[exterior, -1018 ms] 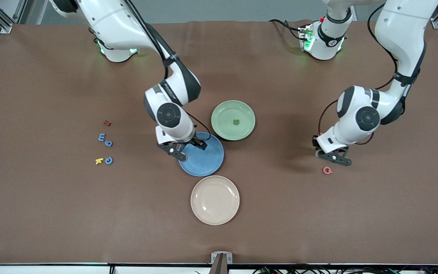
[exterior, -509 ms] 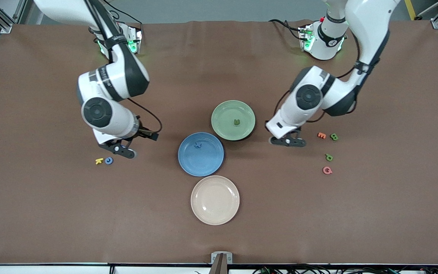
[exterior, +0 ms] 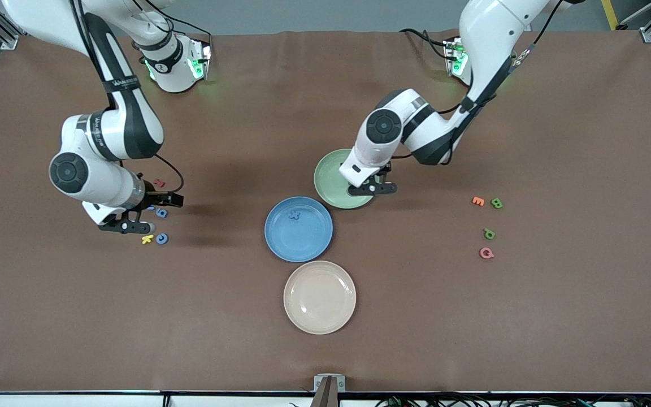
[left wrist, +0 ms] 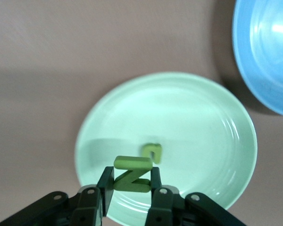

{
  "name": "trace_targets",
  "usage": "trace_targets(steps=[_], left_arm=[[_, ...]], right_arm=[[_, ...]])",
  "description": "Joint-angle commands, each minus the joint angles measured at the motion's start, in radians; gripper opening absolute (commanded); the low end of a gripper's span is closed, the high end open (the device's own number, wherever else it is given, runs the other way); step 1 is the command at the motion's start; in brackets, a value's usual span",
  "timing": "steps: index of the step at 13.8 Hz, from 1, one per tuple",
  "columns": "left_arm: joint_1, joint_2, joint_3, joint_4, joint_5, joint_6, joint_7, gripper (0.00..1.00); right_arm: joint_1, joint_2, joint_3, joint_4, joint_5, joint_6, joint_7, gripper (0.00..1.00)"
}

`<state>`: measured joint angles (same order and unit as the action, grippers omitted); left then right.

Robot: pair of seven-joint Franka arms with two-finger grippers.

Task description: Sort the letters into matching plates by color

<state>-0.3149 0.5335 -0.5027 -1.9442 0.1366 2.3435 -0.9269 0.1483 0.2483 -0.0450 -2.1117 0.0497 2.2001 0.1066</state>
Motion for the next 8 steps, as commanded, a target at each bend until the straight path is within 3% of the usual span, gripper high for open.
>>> trace_targets(steps=[1, 3, 5, 8], left_arm=[[-0.013, 0.020, 0.007, 0.005, 0.015, 0.007, -0.035, 0.19], [-0.003, 0.020, 0.009, -0.001, 0.015, 0.004, -0.056, 1.00], [0.013, 0.007, 0.009, 0.001, 0.015, -0.004, -0.076, 1.00], [0.118, -0.067, 0.009, 0.004, 0.017, -0.048, -0.049, 1.00]], right_arm=[[-0.073, -0.038, 0.017, -0.090, -0.030, 0.096, -0.135, 1.00], [-0.116, -0.034, 0.019, -0.090, -0.101, 0.122, -0.171, 1.00], [-0.150, -0.017, 0.019, -0.100, -0.132, 0.154, -0.177, 0.98], [-0.206, 0.031, 0.020, -0.145, -0.132, 0.271, -0.232, 0.91]])
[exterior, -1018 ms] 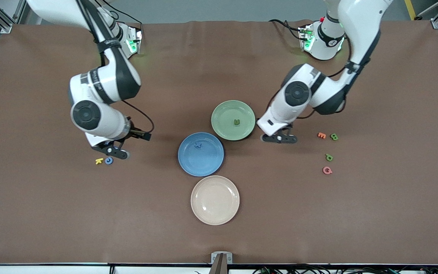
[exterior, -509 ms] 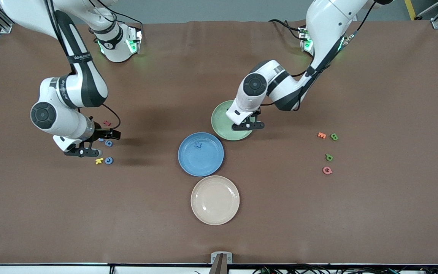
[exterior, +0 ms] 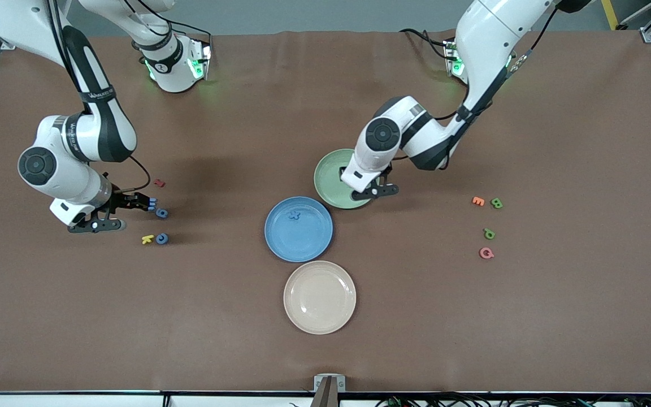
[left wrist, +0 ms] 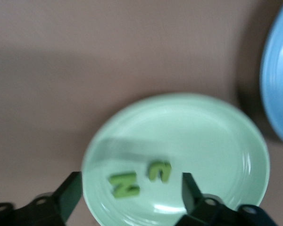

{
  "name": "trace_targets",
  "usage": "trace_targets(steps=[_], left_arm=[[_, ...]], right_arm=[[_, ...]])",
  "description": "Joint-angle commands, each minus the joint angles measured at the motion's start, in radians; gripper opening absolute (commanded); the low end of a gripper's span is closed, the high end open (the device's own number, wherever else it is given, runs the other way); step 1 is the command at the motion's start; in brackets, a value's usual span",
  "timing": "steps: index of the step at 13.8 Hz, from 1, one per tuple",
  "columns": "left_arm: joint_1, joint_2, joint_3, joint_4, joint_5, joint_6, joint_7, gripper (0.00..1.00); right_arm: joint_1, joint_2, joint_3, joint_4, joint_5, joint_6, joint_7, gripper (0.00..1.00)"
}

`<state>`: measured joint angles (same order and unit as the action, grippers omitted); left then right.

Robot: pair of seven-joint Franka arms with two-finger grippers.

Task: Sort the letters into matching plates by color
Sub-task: 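Grasp the green P with the left gripper while the right gripper grasps m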

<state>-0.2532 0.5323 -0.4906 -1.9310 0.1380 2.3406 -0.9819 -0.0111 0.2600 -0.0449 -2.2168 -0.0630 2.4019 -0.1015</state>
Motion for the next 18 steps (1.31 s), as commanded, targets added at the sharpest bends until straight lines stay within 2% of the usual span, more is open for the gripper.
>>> trace_targets(steps=[1, 3, 6, 10, 15, 18], left_arm=[[0.096, -0.086, -0.003, -0.011, 0.015, -0.059, 0.037, 1.00], [0.172, -0.121, -0.003, -0.016, 0.021, -0.117, 0.121, 1.00], [0.287, -0.138, -0.003, -0.025, 0.032, -0.158, 0.279, 0.99], [0.458, -0.105, -0.005, -0.029, 0.187, -0.138, 0.305, 0.97], [0.570, -0.031, -0.005, -0.029, 0.210, -0.046, 0.305, 0.87], [0.578, 0.007, -0.003, -0.029, 0.213, -0.014, 0.308, 0.78]], right_arm=[[-0.049, 0.034, 0.020, -0.055, -0.020, 0.103, -0.024, 0.86], [-0.049, 0.050, 0.020, -0.076, -0.018, 0.134, -0.018, 0.77], [-0.043, 0.062, 0.022, -0.080, -0.011, 0.132, 0.000, 0.73], [-0.040, 0.085, 0.025, -0.081, -0.006, 0.132, 0.034, 0.71], [-0.037, 0.087, 0.028, -0.104, -0.005, 0.134, 0.058, 0.71], [-0.023, 0.088, 0.028, -0.112, -0.005, 0.134, 0.077, 0.69]])
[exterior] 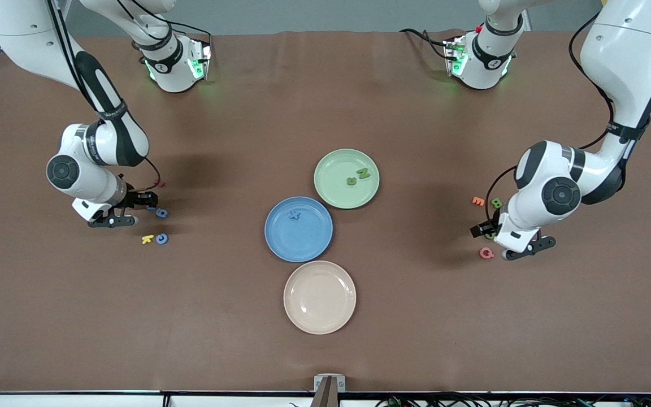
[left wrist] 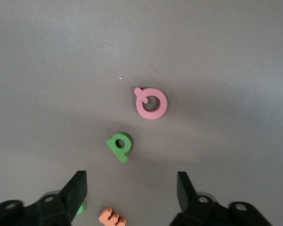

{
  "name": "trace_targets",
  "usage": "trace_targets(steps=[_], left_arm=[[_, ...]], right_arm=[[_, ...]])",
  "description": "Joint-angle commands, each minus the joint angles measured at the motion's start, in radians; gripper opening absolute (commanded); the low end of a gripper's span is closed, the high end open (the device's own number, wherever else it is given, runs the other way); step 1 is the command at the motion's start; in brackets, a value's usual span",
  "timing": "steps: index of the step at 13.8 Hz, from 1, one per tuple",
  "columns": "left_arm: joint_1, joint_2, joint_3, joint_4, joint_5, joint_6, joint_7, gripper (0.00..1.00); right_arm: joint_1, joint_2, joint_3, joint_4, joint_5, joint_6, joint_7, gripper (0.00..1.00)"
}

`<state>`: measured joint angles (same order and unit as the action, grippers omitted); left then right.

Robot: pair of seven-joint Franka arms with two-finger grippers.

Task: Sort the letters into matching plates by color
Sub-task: 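Grasp the green P with the left gripper while the right gripper grasps m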

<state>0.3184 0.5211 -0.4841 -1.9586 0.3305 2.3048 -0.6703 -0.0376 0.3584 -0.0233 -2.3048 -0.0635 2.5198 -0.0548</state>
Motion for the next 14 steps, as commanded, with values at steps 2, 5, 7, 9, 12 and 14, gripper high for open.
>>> trace_targets(steps=[2, 5, 7, 9, 12, 14], left_arm=[[0.008, 0.037, -0.010, -0.002, 0.073, 0.031, -0.002, 0.74], [0.044, 0.063, -0.010, -0.002, 0.129, 0.033, 0.000, 0.63], [0.051, 0.082, -0.010, -0.002, 0.133, 0.039, -0.002, 0.56], [0.051, 0.100, -0.010, 0.003, 0.133, 0.057, 0.000, 0.55], [0.051, 0.106, -0.010, 0.001, 0.133, 0.061, 0.000, 0.47], [0.051, 0.105, -0.010, 0.001, 0.134, 0.059, 0.000, 0.23]], right_arm=[[0.004, -0.003, 0.006, -0.024, -0.004, 0.017, 0.030, 0.67], [0.002, 0.007, 0.006, -0.022, -0.004, 0.017, 0.030, 0.63], [0.004, 0.011, 0.006, -0.022, -0.002, 0.017, 0.030, 0.59], [0.011, 0.016, 0.008, -0.022, -0.002, 0.017, 0.030, 0.51], [0.013, 0.017, 0.006, -0.021, -0.002, 0.017, 0.030, 0.32], [0.013, 0.016, 0.008, -0.019, -0.002, 0.017, 0.030, 0.19]])
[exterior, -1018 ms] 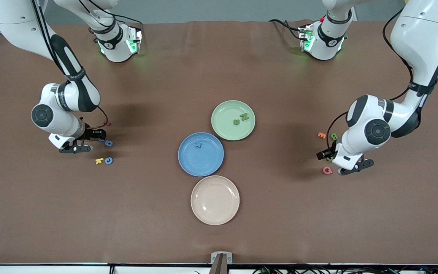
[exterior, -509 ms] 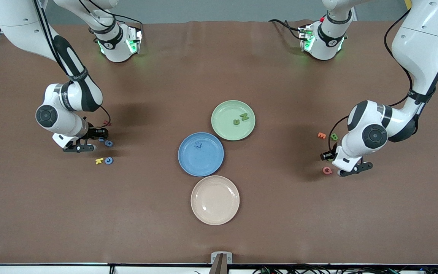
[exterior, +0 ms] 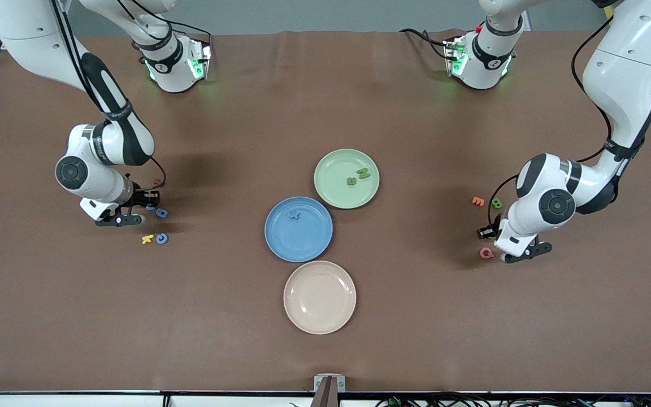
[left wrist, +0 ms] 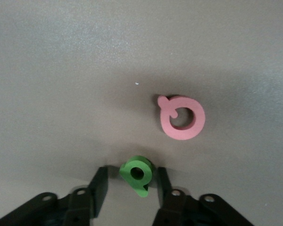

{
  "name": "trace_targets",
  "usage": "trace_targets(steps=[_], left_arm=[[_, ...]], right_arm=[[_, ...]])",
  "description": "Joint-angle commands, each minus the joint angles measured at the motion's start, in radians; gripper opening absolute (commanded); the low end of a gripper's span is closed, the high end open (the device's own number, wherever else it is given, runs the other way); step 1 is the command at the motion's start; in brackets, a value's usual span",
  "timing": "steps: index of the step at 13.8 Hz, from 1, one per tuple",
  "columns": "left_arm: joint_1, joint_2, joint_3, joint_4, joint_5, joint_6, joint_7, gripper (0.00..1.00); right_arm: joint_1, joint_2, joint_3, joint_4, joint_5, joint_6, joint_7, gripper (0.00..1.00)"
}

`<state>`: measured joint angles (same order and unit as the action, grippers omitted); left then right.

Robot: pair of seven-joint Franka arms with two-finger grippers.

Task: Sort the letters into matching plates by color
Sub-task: 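Grasp the green P with the left gripper while the right gripper grasps m, then place the P on the green plate while the right gripper carries m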

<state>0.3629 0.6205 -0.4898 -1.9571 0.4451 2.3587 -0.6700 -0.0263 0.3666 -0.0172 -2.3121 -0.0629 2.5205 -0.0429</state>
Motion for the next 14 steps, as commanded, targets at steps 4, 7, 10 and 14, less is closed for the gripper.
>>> trace_targets(steps=[4, 7, 10, 14], left_arm=[[-0.004, -0.048, -0.051, 0.000, 0.018, -0.030, -0.009, 0.00], [-0.002, -0.081, -0.186, 0.001, 0.008, -0.102, -0.066, 0.00], [-0.068, -0.065, -0.272, 0.001, 0.007, -0.102, -0.225, 0.00], [-0.275, -0.036, -0.274, 0.049, 0.011, -0.101, -0.483, 0.00]], right_arm=[[0.023, -0.003, 0.002, -0.004, -0.005, 0.001, 0.020, 0.13], [0.092, -0.047, 0.002, 0.061, -0.005, -0.128, 0.122, 0.13], [0.189, -0.052, 0.003, 0.228, -0.003, -0.363, 0.291, 0.13], [0.325, -0.023, 0.003, 0.443, 0.148, -0.518, 0.506, 0.13]])
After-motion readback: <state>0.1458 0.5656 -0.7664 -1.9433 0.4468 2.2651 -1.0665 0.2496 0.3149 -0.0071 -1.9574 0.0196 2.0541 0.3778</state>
